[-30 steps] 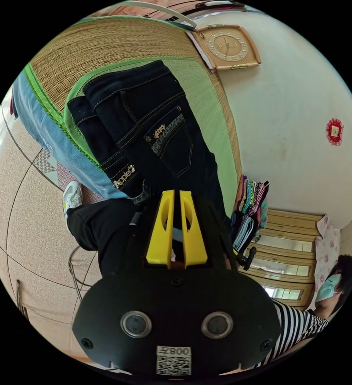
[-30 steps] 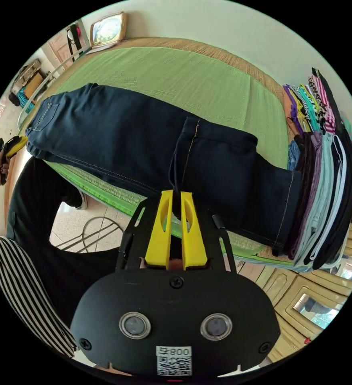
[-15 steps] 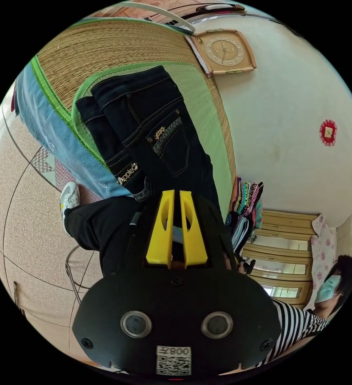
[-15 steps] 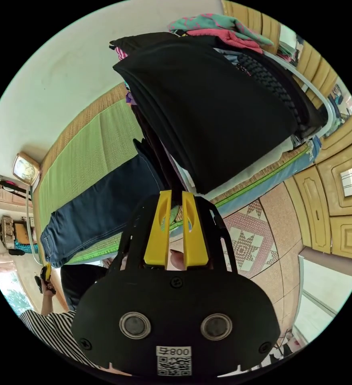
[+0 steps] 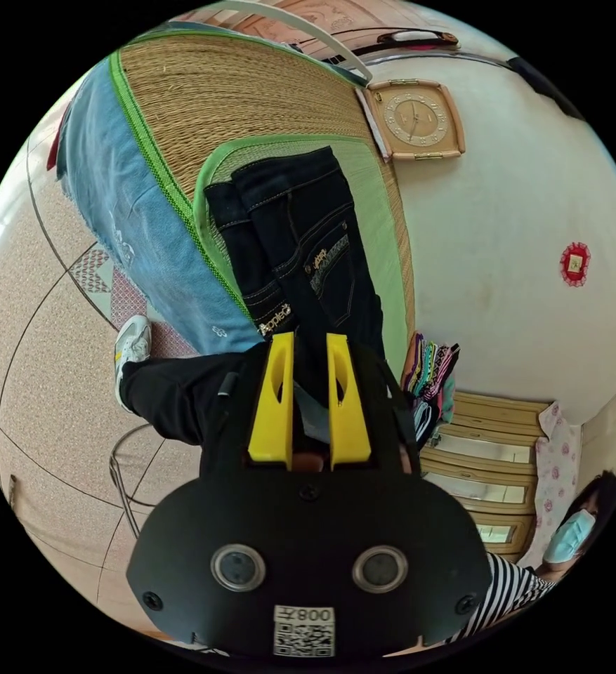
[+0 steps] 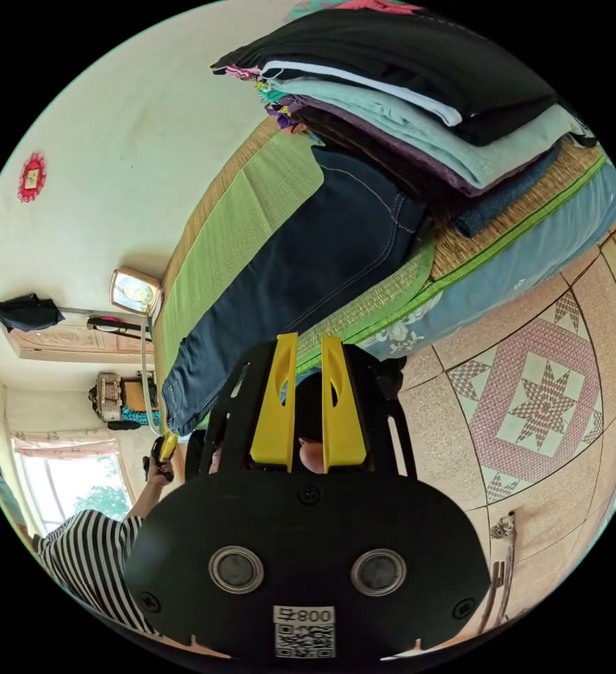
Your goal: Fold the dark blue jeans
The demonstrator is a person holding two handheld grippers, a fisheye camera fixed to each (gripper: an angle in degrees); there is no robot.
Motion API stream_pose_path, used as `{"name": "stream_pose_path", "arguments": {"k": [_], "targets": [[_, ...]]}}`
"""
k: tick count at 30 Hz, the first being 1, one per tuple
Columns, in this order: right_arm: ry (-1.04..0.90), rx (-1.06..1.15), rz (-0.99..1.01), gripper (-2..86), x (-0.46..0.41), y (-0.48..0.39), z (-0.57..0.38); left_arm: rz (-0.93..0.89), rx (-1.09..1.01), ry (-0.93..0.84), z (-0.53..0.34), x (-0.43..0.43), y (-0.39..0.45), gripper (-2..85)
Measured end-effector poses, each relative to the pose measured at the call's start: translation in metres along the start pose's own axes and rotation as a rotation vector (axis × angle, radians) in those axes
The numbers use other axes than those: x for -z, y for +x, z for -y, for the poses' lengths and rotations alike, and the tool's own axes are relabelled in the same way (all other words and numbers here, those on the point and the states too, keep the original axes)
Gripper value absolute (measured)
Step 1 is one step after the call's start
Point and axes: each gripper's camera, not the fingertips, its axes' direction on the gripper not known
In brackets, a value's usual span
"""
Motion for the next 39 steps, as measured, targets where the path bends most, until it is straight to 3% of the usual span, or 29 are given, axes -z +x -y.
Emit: {"name": "stream_pose_path", "arguments": {"k": [10,22,39], "targets": [[-0.014,0.020,0.088,6.5,0.001,0.022,0.001,-0.055,0.059,0.007,0.010,-0.006,0.002,8.6],[-0.004,-0.017,0.173,6.7,0.000,0.058,0.025,-0.075,0.022,0.017,0.007,0.002,0.031,2.4],[0.073,-0.305,0.194,7.9,-0.003,0.144,0.096,-0.164,-0.087,0.046,-0.002,0.026,0.107,1.6]]}}
